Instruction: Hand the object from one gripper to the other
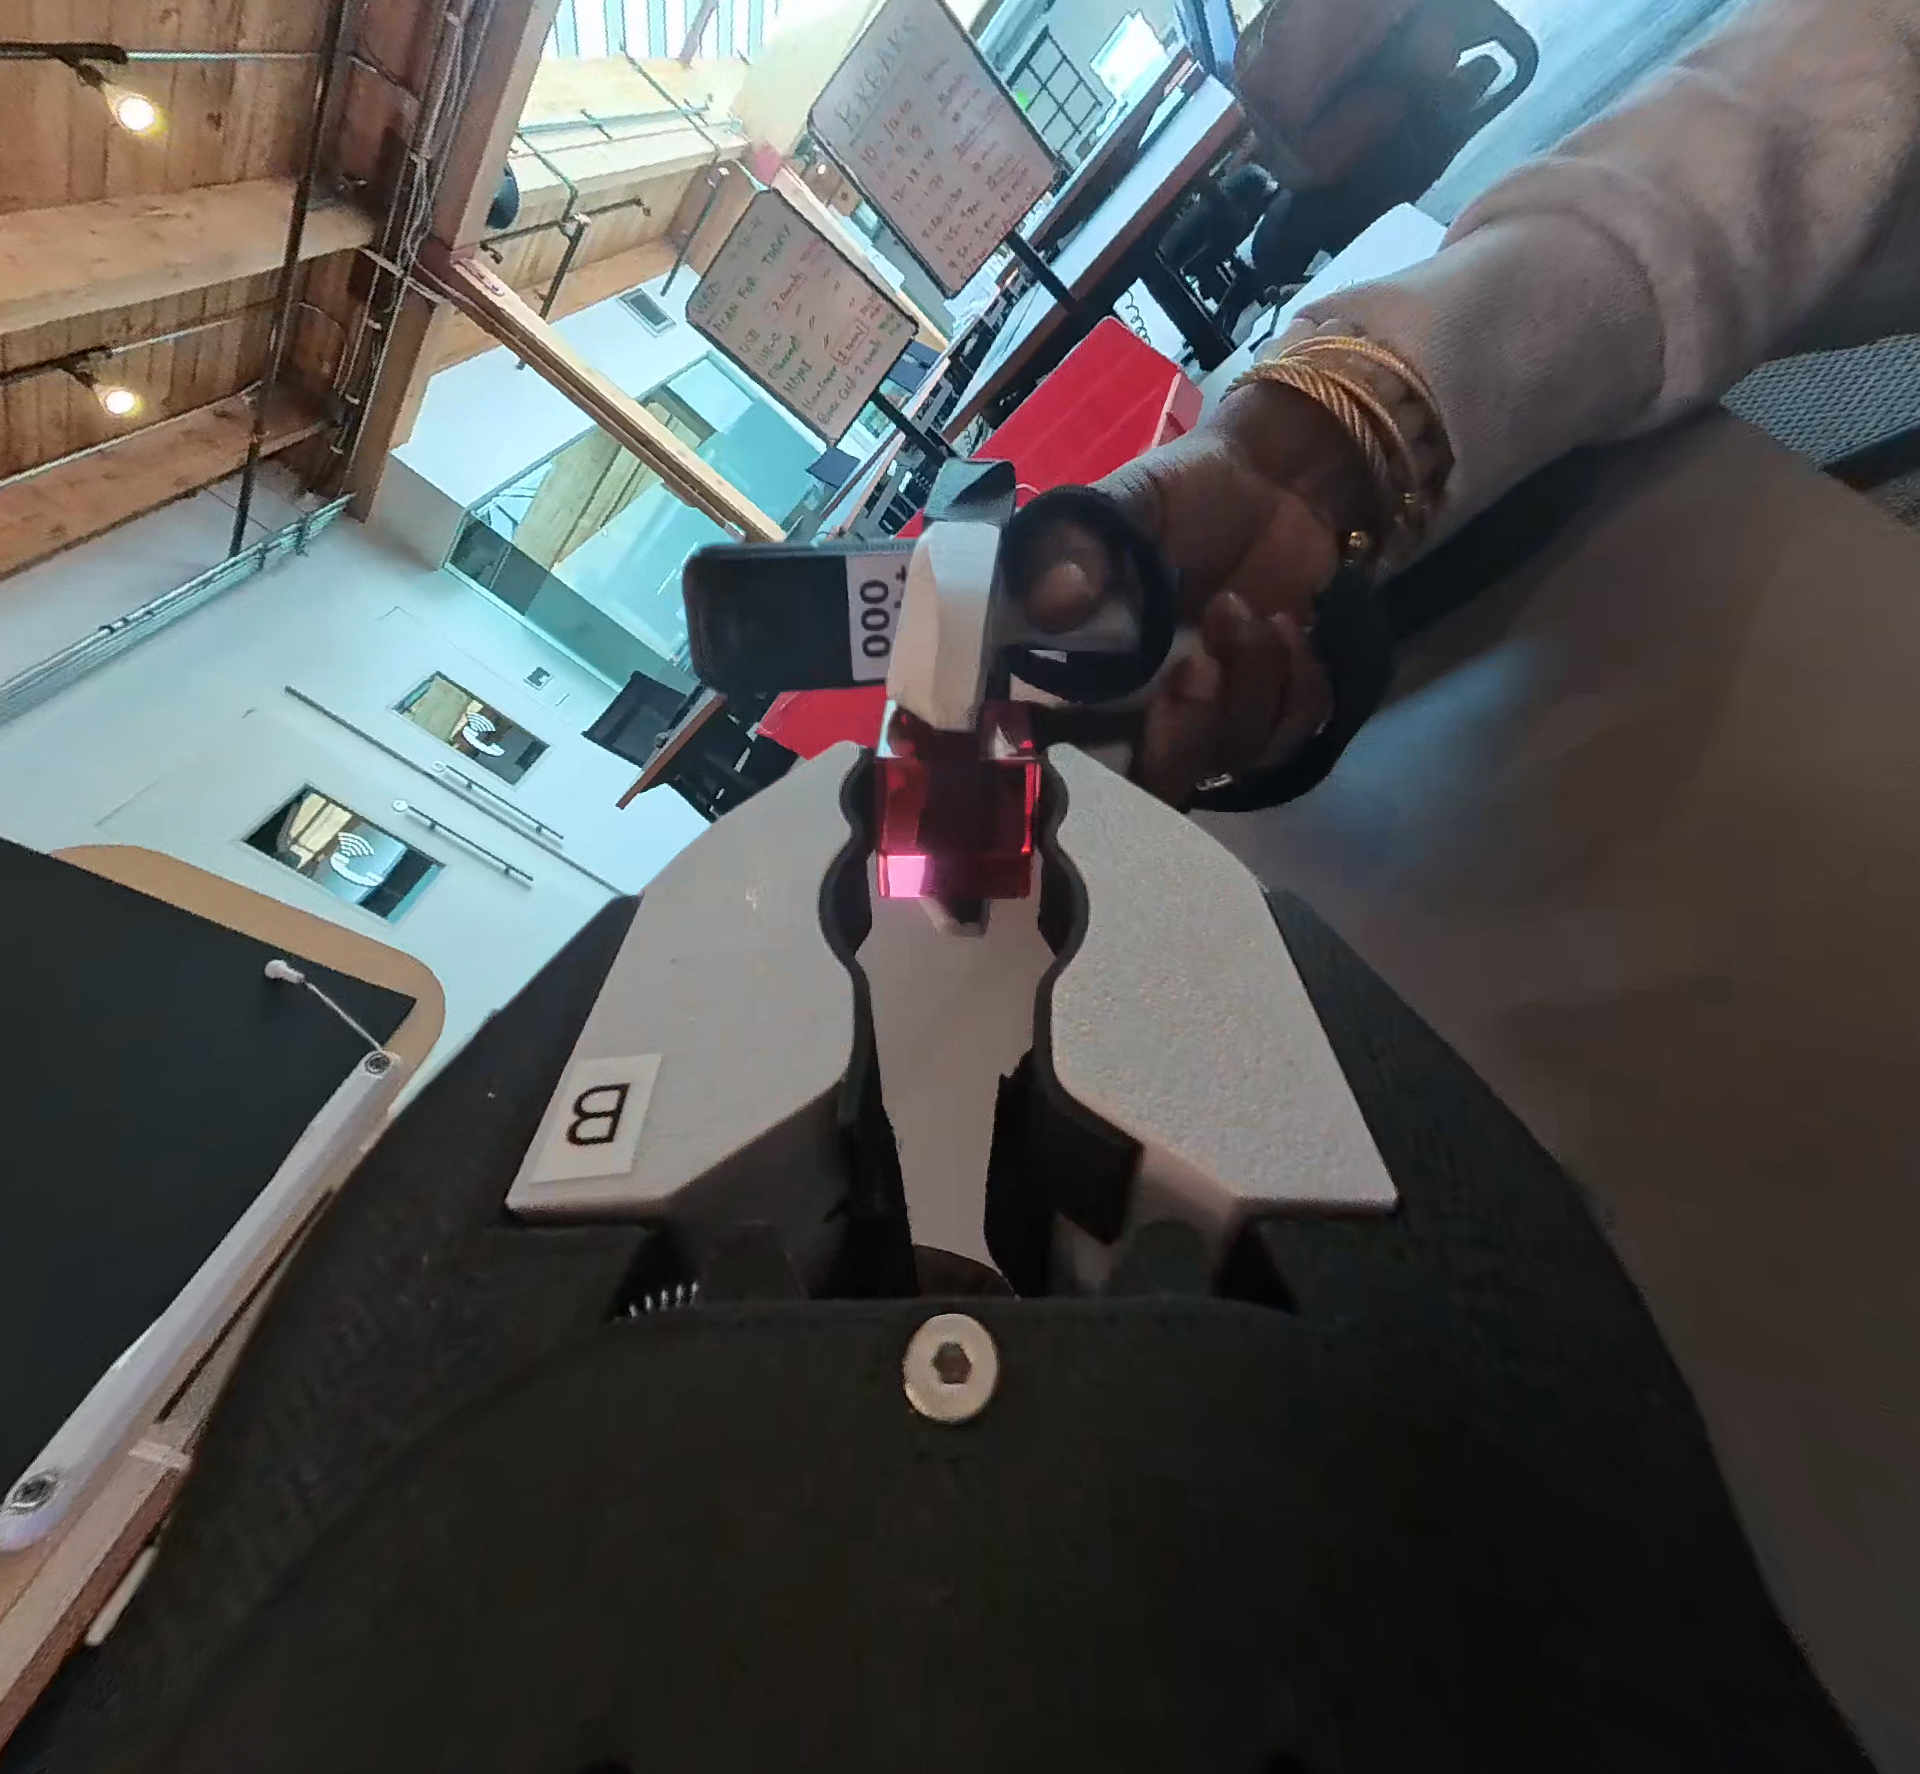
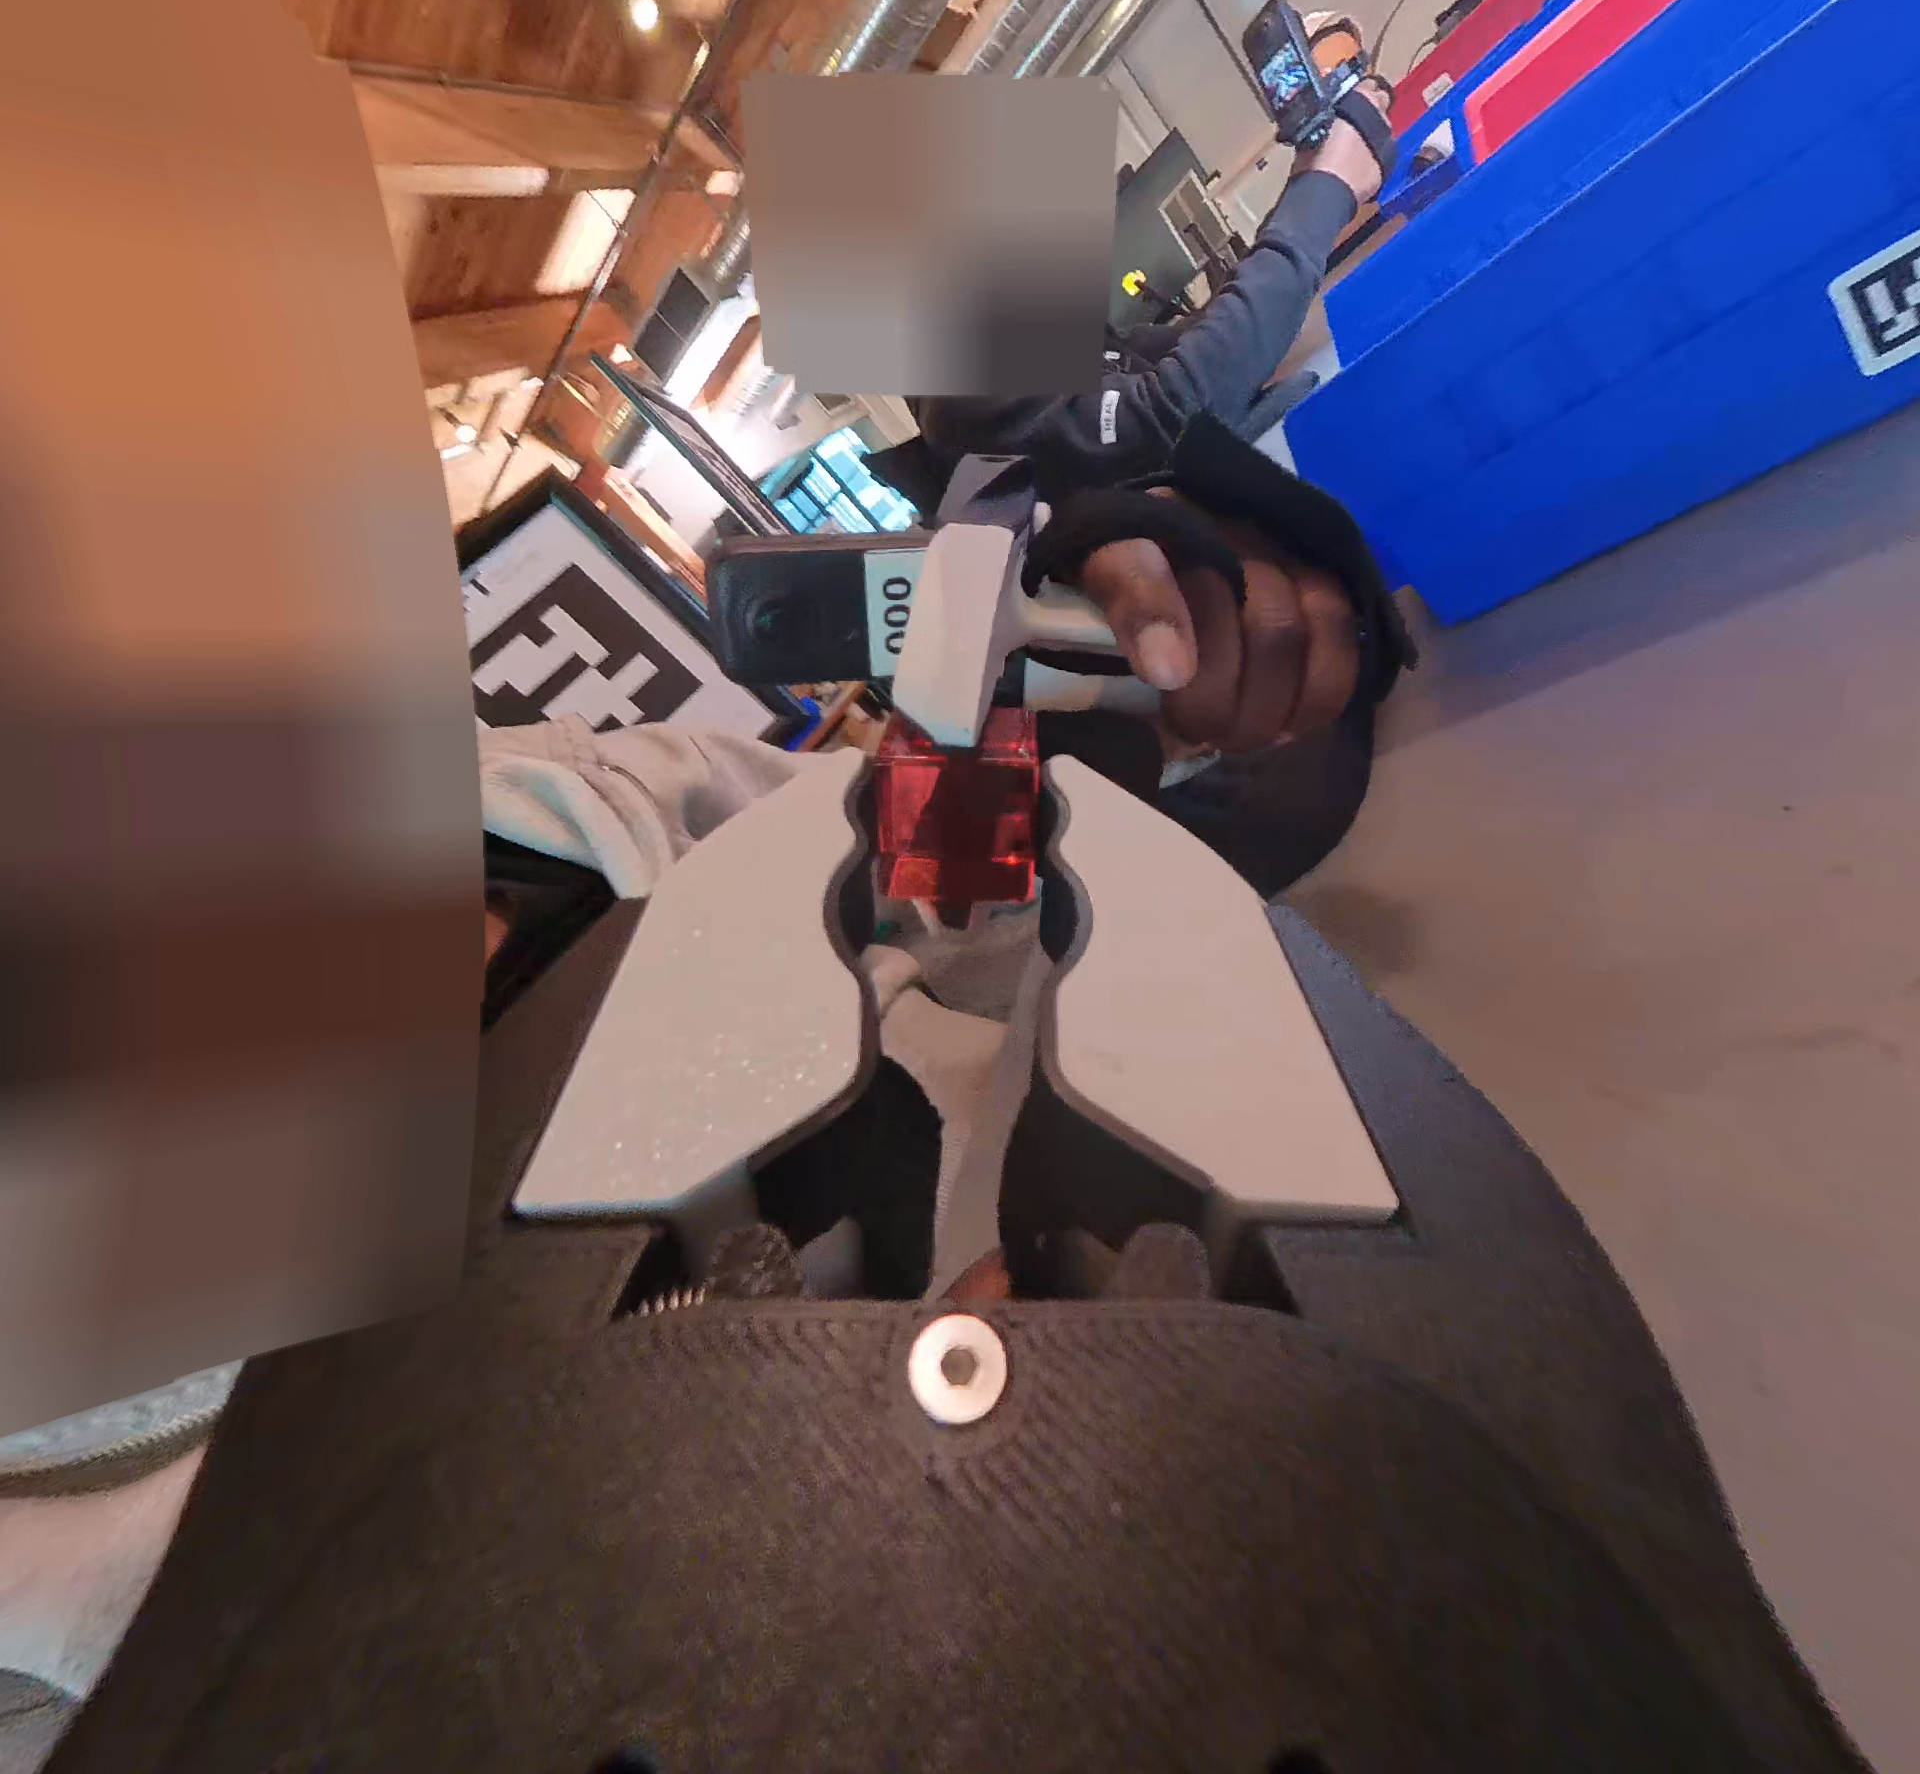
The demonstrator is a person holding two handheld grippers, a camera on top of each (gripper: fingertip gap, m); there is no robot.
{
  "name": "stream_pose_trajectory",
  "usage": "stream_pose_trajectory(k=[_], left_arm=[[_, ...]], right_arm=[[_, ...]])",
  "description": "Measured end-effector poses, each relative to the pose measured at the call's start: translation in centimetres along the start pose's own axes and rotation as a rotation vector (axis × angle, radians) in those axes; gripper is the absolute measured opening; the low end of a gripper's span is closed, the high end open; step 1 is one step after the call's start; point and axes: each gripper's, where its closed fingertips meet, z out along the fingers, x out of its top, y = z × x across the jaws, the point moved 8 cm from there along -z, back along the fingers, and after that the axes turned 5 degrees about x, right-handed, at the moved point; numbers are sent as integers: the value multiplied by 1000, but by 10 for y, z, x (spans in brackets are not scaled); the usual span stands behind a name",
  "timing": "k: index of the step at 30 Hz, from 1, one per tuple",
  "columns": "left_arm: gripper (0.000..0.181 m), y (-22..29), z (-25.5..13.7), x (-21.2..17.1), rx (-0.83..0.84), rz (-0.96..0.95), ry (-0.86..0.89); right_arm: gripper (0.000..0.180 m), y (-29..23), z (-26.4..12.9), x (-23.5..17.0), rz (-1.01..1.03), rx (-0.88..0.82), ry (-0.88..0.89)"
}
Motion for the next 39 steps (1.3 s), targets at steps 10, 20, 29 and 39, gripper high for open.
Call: stream_pose_trajectory(k=[10,20,29,39], left_arm=[[56,-36,-10,0,-126,-957,191],[47,-5,7,-13,-620,-1389,-34],[30,-11,4,-16,-591,-1450,24],[28,-28,-5,-7,-268,-1051,156]], right_arm=[[28,-36,-7,16,-749,-239,-9],[28,-42,15,-13,-1542,-509,-396],[28,-41,17,-19,-1657,-555,-468],[56,-44,7,1,-1236,-504,-197]])
